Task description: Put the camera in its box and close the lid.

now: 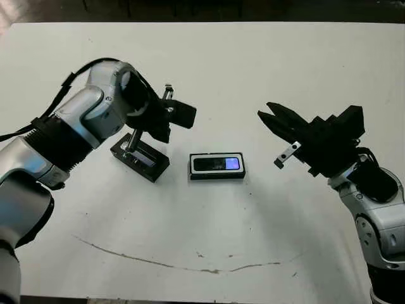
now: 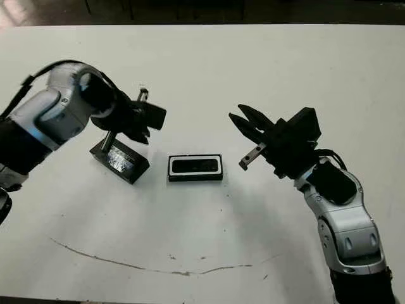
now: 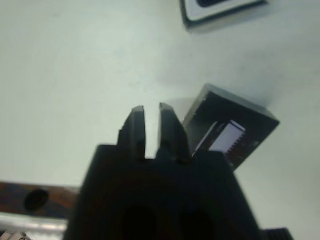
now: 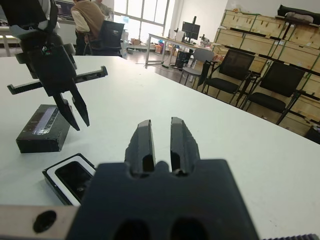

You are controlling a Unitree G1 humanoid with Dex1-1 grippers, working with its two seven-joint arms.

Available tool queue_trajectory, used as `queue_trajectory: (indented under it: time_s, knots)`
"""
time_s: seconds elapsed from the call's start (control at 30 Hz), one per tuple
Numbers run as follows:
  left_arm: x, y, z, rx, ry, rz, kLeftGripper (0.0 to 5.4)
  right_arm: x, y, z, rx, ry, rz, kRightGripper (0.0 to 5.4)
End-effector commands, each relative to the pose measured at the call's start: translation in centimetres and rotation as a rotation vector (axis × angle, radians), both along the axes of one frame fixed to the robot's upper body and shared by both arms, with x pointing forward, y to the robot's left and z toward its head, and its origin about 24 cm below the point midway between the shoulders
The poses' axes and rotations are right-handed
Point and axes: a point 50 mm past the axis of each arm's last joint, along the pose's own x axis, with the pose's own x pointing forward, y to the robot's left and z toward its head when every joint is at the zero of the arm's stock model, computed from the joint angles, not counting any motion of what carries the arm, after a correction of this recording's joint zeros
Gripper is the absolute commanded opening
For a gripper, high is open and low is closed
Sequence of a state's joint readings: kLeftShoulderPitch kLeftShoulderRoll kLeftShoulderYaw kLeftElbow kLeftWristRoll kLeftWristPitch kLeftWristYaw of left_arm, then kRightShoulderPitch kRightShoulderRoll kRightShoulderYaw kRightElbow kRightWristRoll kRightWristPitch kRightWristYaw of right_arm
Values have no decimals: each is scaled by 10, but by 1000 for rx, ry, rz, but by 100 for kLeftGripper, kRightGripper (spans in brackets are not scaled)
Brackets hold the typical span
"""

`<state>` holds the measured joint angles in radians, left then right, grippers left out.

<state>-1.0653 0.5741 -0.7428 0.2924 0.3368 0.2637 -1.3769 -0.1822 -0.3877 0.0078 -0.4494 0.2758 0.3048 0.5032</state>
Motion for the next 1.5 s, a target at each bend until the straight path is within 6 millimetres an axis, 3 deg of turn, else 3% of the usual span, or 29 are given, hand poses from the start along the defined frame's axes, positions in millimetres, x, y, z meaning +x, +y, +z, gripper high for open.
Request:
queue_trajectory:
  time_s: [0.03,0.33,0.53,0.93,1.13,1.37,1.5]
  knots:
    - [-2,6,-17,13,40,-8,0,-1,1,-8,-7,41,-8,2]
    - [-11,7,-22,55,150,-37,0,-4,2,-6,-21,44,-11,2]
    - [-28,3,-17,70,178,-141,0,-4,1,-7,-21,57,-14,2]
    - [-55,12,-19,87,254,-124,0,-3,0,-7,-29,70,-16,2]
    - [-60,34,-20,143,274,-23,0,-4,-1,-7,-23,77,-15,2]
    - [-68,75,-26,192,322,69,0,-4,-5,-8,-29,81,-17,2]
    - [-75,86,-26,187,350,82,0,-3,-7,-8,-36,79,-15,2]
